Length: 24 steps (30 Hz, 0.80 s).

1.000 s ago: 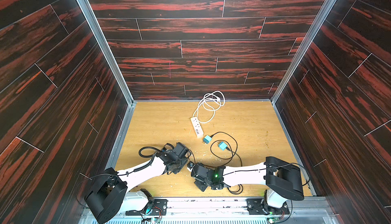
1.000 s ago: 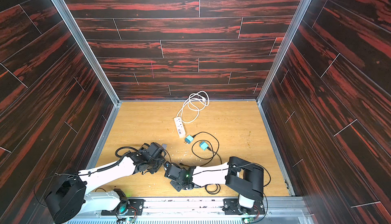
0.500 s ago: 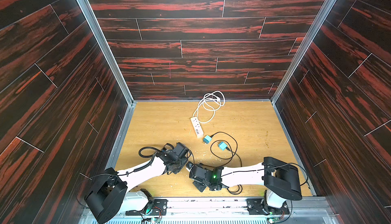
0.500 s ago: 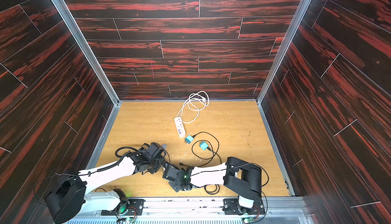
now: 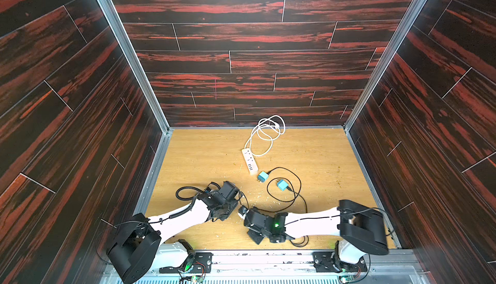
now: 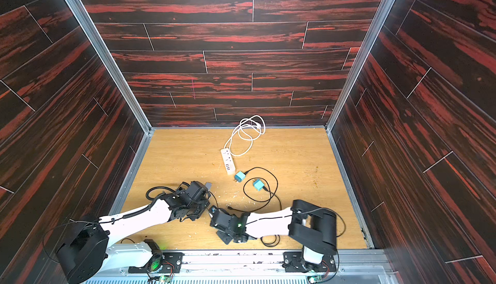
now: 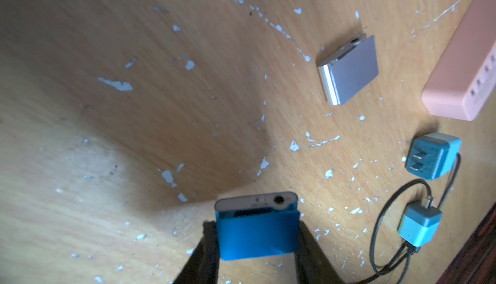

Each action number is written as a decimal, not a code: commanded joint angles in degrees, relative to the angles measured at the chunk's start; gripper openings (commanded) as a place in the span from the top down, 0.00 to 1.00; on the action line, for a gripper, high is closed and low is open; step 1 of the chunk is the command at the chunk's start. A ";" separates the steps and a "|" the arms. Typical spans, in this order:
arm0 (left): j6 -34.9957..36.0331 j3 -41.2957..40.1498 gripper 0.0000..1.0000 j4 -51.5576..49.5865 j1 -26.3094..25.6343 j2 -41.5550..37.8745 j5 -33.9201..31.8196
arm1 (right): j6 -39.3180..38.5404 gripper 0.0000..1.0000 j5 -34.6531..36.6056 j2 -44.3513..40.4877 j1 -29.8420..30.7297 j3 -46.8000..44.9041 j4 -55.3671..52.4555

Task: Charge mp3
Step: Pick up the charging cable from the center of the board.

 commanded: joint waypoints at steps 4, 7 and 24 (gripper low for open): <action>0.74 -2.35 1.00 3.90 0.31 -3.84 -1.50 | -2.46 1.00 -9.30 -7.86 -5.00 -4.19 4.19; 1.17 -3.63 1.00 7.64 0.31 -5.08 -0.82 | -2.83 1.00 -13.22 -9.55 -7.03 -5.65 6.50; 4.51 -10.44 1.00 24.52 0.24 -13.66 2.03 | 0.27 1.00 -36.03 -17.07 -19.79 -13.23 20.77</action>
